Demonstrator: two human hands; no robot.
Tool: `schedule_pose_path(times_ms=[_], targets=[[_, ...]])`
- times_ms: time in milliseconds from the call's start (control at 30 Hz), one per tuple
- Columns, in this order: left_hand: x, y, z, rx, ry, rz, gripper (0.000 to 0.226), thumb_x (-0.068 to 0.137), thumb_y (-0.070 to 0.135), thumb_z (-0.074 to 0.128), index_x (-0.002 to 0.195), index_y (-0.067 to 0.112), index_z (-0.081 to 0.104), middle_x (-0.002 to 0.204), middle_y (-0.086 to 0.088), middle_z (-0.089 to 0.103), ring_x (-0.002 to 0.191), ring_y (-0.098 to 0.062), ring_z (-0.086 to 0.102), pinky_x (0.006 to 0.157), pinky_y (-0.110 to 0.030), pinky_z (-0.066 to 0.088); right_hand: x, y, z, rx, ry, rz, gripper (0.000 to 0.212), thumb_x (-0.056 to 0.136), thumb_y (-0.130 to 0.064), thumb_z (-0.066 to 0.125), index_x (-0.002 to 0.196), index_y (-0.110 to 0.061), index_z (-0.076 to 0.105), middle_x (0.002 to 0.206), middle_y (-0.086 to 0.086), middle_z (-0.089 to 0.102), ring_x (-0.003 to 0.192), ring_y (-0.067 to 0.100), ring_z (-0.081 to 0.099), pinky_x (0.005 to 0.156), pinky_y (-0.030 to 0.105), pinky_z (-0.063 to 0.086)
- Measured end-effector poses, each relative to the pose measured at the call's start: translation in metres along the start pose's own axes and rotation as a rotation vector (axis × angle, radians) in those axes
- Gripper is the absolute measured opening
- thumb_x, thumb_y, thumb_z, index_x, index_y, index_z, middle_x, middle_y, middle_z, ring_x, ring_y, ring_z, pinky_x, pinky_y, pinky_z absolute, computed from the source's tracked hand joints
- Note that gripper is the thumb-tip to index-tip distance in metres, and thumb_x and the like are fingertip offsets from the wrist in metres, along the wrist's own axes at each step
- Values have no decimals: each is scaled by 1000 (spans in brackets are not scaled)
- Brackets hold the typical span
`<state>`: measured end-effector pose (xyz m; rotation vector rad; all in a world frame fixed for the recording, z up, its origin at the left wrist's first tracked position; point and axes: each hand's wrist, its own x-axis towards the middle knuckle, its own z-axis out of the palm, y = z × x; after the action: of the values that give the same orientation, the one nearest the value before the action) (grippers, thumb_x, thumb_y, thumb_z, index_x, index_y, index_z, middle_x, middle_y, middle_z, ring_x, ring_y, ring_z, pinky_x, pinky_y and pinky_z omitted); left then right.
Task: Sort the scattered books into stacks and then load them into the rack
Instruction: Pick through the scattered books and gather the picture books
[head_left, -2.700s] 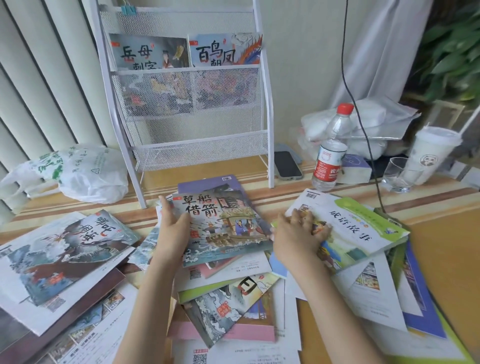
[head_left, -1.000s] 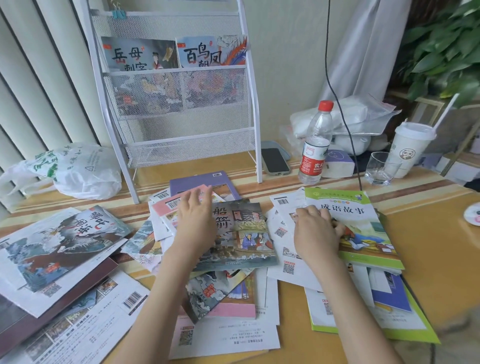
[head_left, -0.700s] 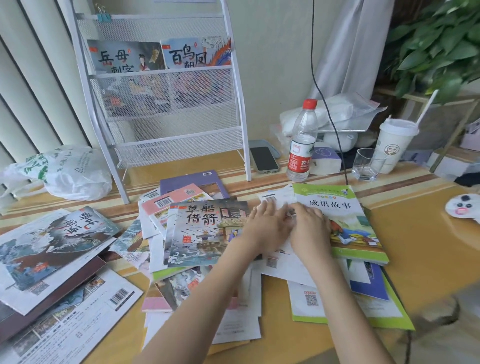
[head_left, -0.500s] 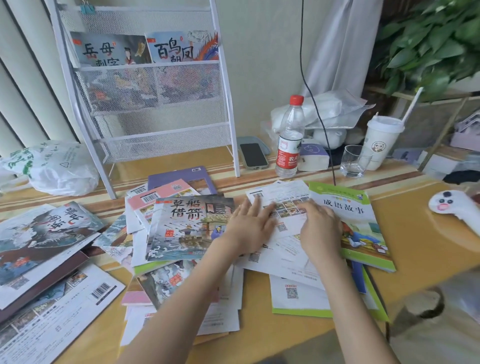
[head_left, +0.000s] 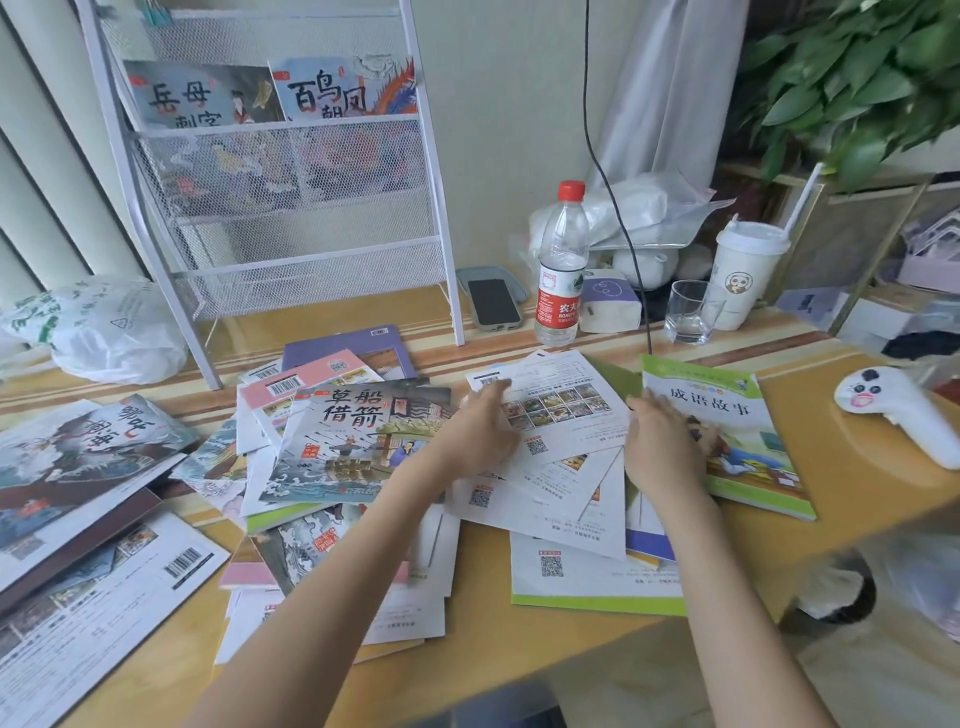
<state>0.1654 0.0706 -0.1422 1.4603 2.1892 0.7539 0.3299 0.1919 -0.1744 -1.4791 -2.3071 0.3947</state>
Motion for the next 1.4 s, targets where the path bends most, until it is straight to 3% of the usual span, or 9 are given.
schedule_pose_path(times_ms=[200,333,533,767,867,967,1100,1267,1400], targets=[[5,10,-17,-560,148,-222,87,77,-6,69,148,19,25,143,-12,39,111,-26,53,80,-35,52,-4,-8,3,-30,-16,25,50,98,-45,35,135,-14,46,154,2,29,145,16,15,108,67,-4],[5,2,-28,-948,169,-398,52,79,-6,69,124,2,45,101,-15,66,82,-26,66,73,-37,56,-5,-8,5,-9,2,29,49,98,-45,36,134,-13,45,154,3,29,145,16,16,109,67,-2],[4,2,-19,-961,-191,-397,25,89,8,62,114,6,60,102,-14,70,78,-23,70,66,-32,60,-9,-11,5,-14,36,5,40,98,-39,37,126,-13,48,149,5,38,145,17,16,110,64,-1],[6,19,-30,-925,22,-305,15,86,-4,62,99,4,60,82,-10,68,52,-13,67,45,-24,54,-8,-26,-1,94,154,-53,44,98,-33,41,139,-16,40,147,4,41,143,20,21,113,59,0],[7,36,-49,-837,299,-163,14,88,-1,60,85,11,55,73,-6,60,44,-10,59,37,-16,43,-3,-49,-12,371,154,-116,43,97,-33,45,134,-12,49,142,5,48,133,25,41,112,47,26],[3,47,-58,-576,565,92,7,91,3,57,92,11,58,81,0,65,61,-2,61,53,-15,47,-3,-75,-31,1126,-199,86,54,96,-54,34,115,-13,62,125,12,61,114,28,57,99,44,45],[-9,37,-46,89,726,430,46,85,-9,46,118,15,65,97,-13,73,81,-31,68,67,-34,53,-4,-73,-49,1955,-518,242,85,85,-74,22,123,-6,57,121,22,62,110,38,61,92,58,47],[-12,-4,-20,558,455,731,78,69,-17,41,132,27,55,135,5,55,132,-18,43,112,-52,30,-6,-65,-53,1661,-517,385,63,87,-63,45,100,-4,63,97,21,69,90,32,67,82,44,53],[-16,-14,-15,767,370,411,96,76,-10,41,147,36,-5,159,4,5,145,-20,-12,115,-53,-10,-13,-63,-30,1504,-359,533,13,92,-15,59,80,-8,58,77,9,62,61,21,62,51,29,50]])
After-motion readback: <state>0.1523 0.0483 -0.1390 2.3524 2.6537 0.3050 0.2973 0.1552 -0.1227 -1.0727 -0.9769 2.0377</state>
